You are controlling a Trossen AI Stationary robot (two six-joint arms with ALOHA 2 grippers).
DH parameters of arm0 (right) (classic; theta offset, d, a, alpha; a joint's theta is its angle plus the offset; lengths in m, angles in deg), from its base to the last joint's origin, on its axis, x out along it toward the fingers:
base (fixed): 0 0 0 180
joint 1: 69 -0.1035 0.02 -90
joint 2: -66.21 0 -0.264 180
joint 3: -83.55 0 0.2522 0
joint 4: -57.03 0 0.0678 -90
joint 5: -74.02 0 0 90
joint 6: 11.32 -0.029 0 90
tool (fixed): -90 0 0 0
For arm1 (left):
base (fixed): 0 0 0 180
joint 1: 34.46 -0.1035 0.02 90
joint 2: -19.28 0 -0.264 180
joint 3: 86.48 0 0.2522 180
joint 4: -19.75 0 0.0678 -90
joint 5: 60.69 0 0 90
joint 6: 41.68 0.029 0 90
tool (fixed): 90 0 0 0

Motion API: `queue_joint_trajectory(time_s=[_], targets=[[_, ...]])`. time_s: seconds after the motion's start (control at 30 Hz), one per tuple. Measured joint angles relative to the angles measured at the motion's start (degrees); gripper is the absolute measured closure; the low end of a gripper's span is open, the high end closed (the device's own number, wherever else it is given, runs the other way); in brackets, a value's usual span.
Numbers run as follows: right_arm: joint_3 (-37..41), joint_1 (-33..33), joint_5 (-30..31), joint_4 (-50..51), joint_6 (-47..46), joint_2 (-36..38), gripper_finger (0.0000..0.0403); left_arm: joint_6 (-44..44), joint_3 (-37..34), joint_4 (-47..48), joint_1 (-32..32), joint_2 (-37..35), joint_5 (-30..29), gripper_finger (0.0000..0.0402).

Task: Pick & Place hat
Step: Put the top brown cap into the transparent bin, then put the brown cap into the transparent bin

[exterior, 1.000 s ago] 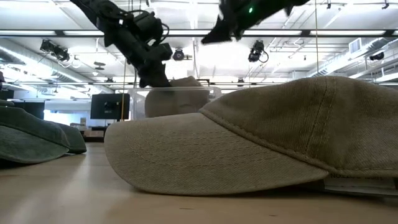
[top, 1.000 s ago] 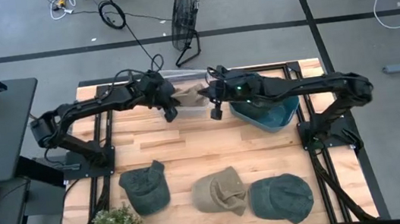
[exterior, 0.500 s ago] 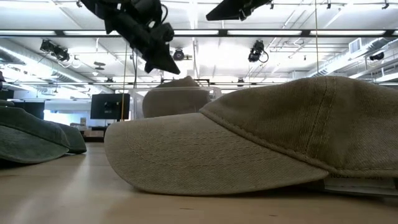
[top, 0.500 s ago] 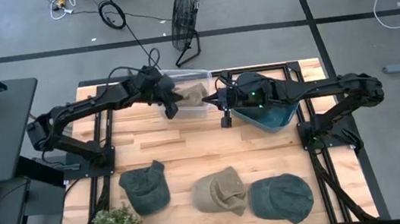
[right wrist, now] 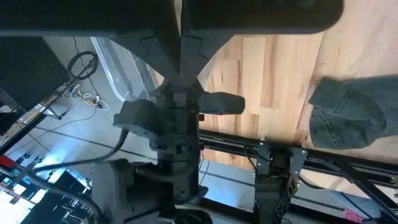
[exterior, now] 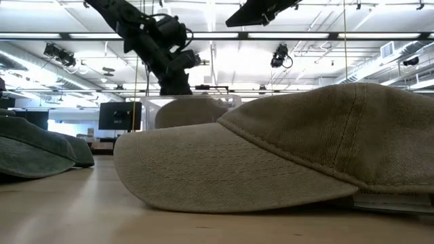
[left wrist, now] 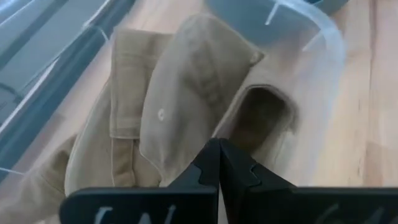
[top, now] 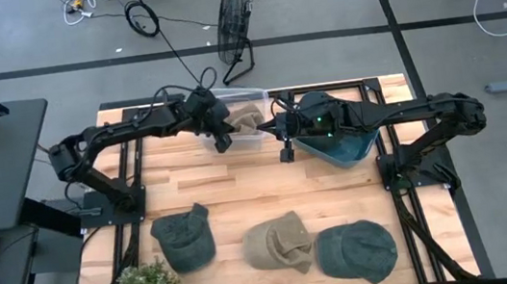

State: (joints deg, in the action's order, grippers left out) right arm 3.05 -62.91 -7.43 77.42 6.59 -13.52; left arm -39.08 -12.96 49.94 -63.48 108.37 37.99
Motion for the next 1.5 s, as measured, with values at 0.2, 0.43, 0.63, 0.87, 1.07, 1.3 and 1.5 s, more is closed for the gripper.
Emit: queue_joint_trajectory(time_s=[0.2, 0.43, 0.63, 0.87, 1.07, 1.3, 1.5], targets=[[0.0, 0.0, 0.0, 0.4, -0.5, 0.0, 0.0399, -1.4, -0.1, 0.5, -3.4, 2.6, 0.0, 0.0399], [0.0, 0.0, 0.0, 1.1, -0.3, 0.0, 0.0399, -1.5, -0.1, 1.4, -5.3, 1.0, -0.1, 0.0399], [-0.1, -1.6, -0.9, 5.3, -0.9, 0.8, 0.0399, -1.9, 0.9, 3.2, -4.6, -6.7, -0.1, 0.0399], [-0.1, -8.5, -8.4, 20.9, -9.8, -0.8, 0.0385, 0.1, 1.0, 4.8, -0.1, -15.3, 1.4, 0.0398], [-0.1, -17.1, -9.9, 22.2, -10.5, -5.7, 0.0323, 1.5, 1.0, 5.4, 6.0, -18.0, 1.8, 0.0358], [0.0, -22.4, -11.1, 12.9, -9.2, -15.9, 0.023, 2.6, 1.0, 3.5, 13.4, -18.3, 1.8, 0.0295], [0.0, -23.1, -14.3, 8.6, -7.6, -22.8, 0.0178, -1.4, 1.0, -0.3, 17.9, -18.9, 1.7, 0.0268]])
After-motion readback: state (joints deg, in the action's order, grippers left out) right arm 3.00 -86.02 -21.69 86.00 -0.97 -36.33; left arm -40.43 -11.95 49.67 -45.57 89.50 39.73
